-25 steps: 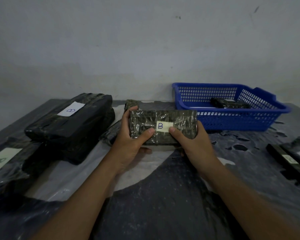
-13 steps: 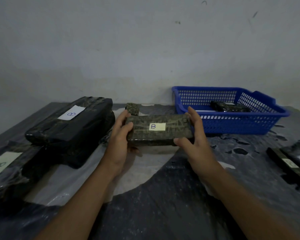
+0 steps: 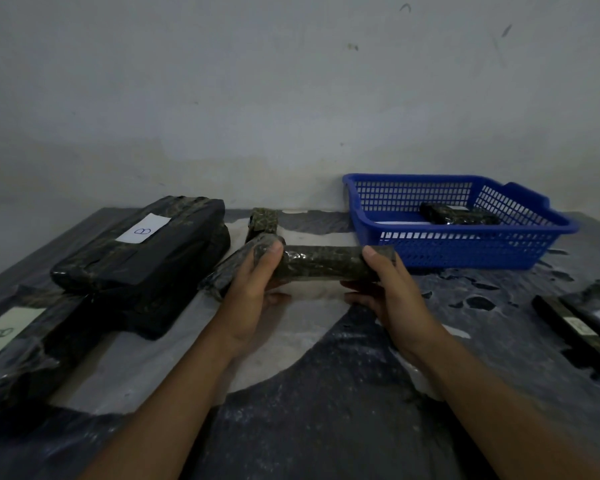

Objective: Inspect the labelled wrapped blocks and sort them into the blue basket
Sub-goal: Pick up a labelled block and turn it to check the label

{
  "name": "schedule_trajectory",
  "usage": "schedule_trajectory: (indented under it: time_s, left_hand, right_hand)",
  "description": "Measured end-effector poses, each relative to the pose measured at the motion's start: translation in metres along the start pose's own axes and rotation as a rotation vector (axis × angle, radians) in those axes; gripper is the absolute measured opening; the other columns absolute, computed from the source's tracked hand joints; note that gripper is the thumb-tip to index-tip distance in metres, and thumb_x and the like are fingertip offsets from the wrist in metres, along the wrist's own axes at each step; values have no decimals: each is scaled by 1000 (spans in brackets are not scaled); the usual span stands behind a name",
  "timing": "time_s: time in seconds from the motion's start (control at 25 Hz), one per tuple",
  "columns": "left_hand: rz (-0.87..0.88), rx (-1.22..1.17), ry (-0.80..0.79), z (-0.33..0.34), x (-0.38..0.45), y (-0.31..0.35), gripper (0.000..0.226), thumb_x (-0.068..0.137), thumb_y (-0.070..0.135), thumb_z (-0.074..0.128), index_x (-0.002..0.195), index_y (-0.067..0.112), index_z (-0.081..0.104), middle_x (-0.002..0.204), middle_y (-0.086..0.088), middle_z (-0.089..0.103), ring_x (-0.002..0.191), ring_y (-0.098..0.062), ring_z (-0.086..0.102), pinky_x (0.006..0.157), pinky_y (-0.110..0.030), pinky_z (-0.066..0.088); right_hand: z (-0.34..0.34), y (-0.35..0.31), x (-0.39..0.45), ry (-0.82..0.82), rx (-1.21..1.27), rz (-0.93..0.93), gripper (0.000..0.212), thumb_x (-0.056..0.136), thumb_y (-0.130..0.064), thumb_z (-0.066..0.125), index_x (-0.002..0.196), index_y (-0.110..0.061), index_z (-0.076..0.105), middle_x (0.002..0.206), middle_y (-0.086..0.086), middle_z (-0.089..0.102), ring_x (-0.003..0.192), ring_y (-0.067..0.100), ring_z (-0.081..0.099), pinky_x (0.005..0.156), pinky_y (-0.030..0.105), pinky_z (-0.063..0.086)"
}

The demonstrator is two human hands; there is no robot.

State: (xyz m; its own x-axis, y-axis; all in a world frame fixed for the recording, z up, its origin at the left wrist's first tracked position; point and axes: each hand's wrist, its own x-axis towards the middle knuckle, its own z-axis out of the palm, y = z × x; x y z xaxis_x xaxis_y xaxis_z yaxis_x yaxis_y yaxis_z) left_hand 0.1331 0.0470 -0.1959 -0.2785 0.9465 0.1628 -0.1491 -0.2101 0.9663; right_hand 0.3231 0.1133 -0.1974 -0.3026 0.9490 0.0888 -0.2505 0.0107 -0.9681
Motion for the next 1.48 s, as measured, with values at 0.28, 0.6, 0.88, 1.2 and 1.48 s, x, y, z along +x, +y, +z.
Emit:
schedule_trajectory:
  time_s: [0.28,0.6,0.88,1.2,1.48]
  left_hand:
    - [-5,30,43,-1,2,-7,51,83,48,73,124,19,63,118,-9,74,110,-29,71,81,-44,61]
    - [50,68,65,2,1,-7,55,70,58,84,110,25,66,103,-1,77,98,-20,74,72,-35,58]
    - [103,122,116,8,1,-8,43,66,48,77,103,30,65,87,13,77,84,-7,74,67,-29,57]
    - [151,122,126,13,-3,-7,45,67,48,79,104,26,66,92,4,77,87,-13,76,69,-29,60]
    - [141,127,149,13,1,-9,33,75,32,84,101,28,65,89,9,78,84,-10,76,70,-27,59]
  right_hand:
    - [-1,4,4,48,-26,-24,15,98,-32,65,108,-21,63,112,10,72,100,25,73,79,37,60]
    - [1,1,-3,-5,-80,-29,47,73,-51,75,111,-26,63,112,6,74,99,23,75,81,35,60]
    - [2,5,-2,85,-167,-68,30,81,-42,83,104,-30,68,104,1,77,98,21,76,93,47,61]
    - [7,3,-7,122,-212,-98,66,57,-57,92,110,-28,66,103,-4,78,95,14,76,93,43,60]
    - [8,5,-4,119,-187,-87,51,70,-40,93,111,-24,67,103,-1,79,95,16,77,92,45,61]
